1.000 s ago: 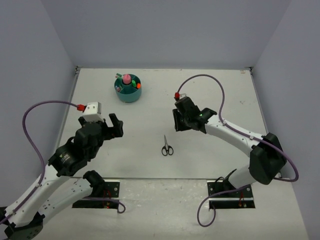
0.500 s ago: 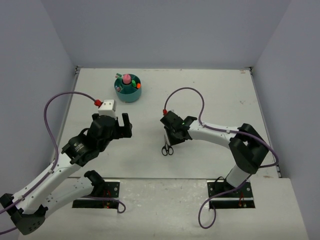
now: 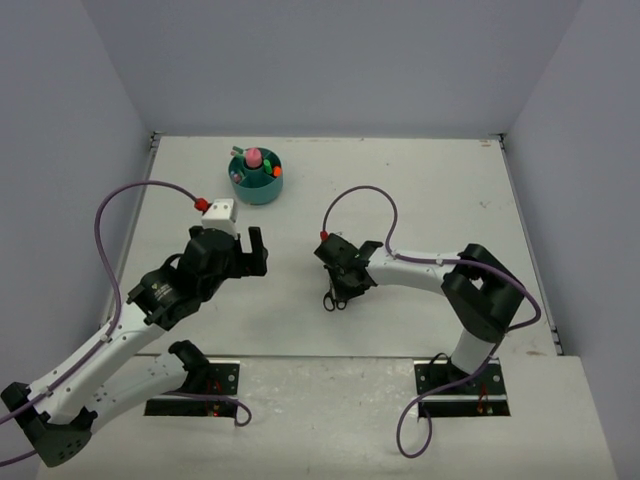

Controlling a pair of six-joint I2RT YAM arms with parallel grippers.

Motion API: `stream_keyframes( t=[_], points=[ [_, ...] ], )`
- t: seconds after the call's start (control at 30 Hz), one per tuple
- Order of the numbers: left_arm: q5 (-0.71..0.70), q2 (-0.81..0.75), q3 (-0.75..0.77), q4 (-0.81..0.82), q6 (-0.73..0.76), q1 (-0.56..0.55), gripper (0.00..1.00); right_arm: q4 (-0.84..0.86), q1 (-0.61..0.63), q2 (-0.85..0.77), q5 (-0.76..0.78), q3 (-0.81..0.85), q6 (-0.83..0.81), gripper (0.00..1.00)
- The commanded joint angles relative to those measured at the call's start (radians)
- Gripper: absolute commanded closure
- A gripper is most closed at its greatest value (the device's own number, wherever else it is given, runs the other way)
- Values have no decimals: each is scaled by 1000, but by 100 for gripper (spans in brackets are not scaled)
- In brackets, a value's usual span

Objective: Sort the stationery into containers
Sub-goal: Pick up the scissors from the center of the board.

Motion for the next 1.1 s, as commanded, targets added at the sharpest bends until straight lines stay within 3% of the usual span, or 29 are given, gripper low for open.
stream_keyframes(
  t=[0.0,0.1,0.17,0.4,0.57,0.67,0.77,0.83,0.9,1.07],
  points=[
    [10,-17,-1,35,26,6,0,6,12,47,7,7,31,79],
    [10,-25,-3,36,26,6,0,0,19,63,11,13,32,95],
    [12,-33,-3,37,25,6,0,3,25,56,18,11,32,100],
    [138,-46,-2,72,-6,6,0,79,58,-129,59,-44,-8,100],
    [482,-101,-136,334,-143,6,0,204,117,-322,104,-114,-35,100],
    [653,-85,-212,593,-225,3,0,220,151,-382,118,-110,-26,100],
    [673,-27,-233,697,-267,4,0,241,187,-448,161,-106,-18,100],
    [674,-15,-239,730,-267,3,6,264,210,-487,167,-110,-29,100],
    [670,-8,-242,742,-260,2,14,284,237,-517,172,-112,-37,100],
    [646,-5,-243,734,-263,3,20,294,257,-583,203,-115,-41,100]
  ],
)
